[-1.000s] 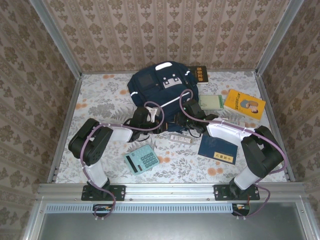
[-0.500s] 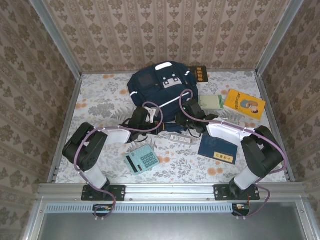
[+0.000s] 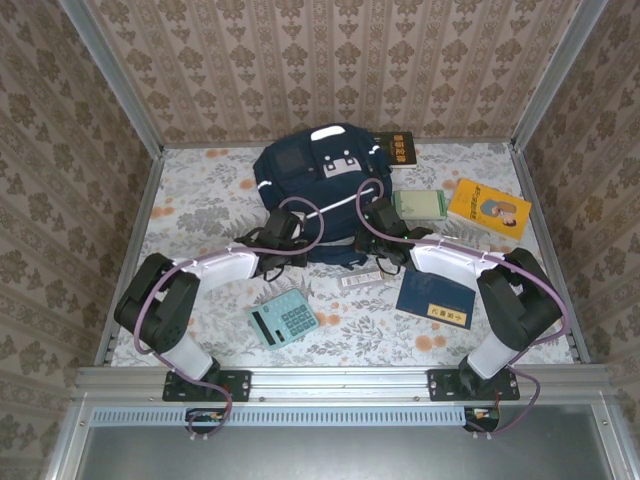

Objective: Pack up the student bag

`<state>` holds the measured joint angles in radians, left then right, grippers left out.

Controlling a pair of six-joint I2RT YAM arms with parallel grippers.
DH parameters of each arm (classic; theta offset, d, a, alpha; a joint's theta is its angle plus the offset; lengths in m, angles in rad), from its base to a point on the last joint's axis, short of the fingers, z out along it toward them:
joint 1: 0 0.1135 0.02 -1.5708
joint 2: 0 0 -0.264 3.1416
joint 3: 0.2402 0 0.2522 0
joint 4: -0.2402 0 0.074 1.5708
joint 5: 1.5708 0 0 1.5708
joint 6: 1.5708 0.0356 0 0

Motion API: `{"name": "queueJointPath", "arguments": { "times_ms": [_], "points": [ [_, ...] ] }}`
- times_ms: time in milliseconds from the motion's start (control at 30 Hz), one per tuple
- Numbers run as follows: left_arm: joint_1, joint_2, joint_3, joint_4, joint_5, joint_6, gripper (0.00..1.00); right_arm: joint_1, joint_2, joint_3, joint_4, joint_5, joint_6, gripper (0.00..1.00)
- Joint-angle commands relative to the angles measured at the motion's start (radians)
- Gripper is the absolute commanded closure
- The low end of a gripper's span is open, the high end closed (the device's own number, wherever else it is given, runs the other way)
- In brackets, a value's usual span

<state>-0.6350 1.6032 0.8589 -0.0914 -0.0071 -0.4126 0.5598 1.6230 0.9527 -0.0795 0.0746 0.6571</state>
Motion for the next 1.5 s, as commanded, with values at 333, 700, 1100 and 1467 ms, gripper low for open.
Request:
{"name": "queueJointPath", "arguments": {
  "times_ms": [333, 700, 1100, 1467],
  "points": [
    [-0.028, -0.005, 0.068, -0.158, -0.172, 0.13, 1.0, -0.005, -0.061, -0.013, 0.043, -0.051, 0.023, 0.65],
    [-0.07, -0.076, 0.008, -0.067, -0.112, 0.134, 1.0, 0.076, -0.06, 0.02, 0.066, -0.05, 0.185, 0.57],
    [-0.075, -0.071, 0.009, -0.048, -0.062, 0.115, 1.0, 0.103, 0.04, 0.045, 0.081, 0.006, 0.3, 0.58],
    [-0.084, -0.088, 0.003, -0.047, -0.064, 0.118, 1.0, 0.092, 0.158, 0.162, 0.056, 0.04, 0.334, 0.67]
  ]
}}
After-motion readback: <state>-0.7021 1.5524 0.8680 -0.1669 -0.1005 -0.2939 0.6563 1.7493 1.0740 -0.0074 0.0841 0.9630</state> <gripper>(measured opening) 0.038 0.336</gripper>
